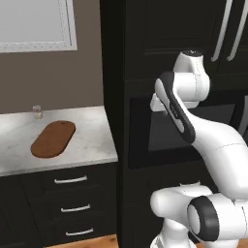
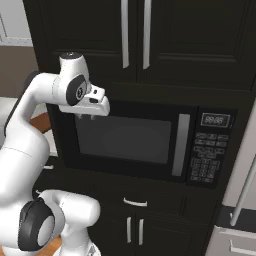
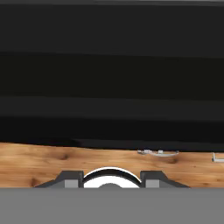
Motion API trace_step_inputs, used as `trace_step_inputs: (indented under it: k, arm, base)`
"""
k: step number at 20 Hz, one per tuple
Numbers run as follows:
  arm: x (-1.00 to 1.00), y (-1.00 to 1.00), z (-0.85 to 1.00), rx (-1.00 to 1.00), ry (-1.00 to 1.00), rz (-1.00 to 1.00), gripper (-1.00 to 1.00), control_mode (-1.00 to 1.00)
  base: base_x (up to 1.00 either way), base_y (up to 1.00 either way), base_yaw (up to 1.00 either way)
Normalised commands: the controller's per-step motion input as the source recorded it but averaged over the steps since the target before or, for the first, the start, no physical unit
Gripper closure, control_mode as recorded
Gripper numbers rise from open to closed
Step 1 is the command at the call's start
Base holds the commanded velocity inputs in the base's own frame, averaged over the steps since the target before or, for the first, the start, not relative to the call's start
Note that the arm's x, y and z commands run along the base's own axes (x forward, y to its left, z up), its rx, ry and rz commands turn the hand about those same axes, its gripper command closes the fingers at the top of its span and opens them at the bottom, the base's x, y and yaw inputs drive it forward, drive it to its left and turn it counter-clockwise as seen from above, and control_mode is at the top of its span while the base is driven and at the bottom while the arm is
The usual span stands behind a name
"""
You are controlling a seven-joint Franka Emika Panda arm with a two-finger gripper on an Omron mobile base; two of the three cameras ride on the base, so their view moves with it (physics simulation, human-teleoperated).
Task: Open the drawer on the left and place the cutting tools on the cutting board.
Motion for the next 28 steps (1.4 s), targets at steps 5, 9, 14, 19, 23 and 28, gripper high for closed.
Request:
trace_step_inputs:
  k: [5, 9, 14, 19, 23, 28]
  arm:
    - [0.00, 0.04, -0.01, 0.00, 0.00, 0.00, -1.00, -1.00]
    - [-0.47, 0.95, -0.36, -0.25, 0.00, 0.25, -1.00, -1.00]
    - [-0.49, 1.00, -0.51, -0.31, 0.00, 0.37, -1.00, -1.00]
    - [-0.43, 1.00, -0.57, -0.26, 0.00, 0.37, -1.00, -1.00]
    - [-0.36, 1.00, -0.64, -0.24, 0.00, 0.38, -1.00, -1.00]
    - [-0.17, 1.00, -0.71, -0.23, 0.00, 0.38, -1.00, -1.00]
  base:
    - [0.00, 0.00, 0.00]
    - [0.00, 0.00, 0.00]
    - [0.00, 0.00, 0.00]
    - [0.00, 0.00, 0.00]
    - [0.00, 0.00, 0.00]
    - [0.00, 0.00, 0.00]
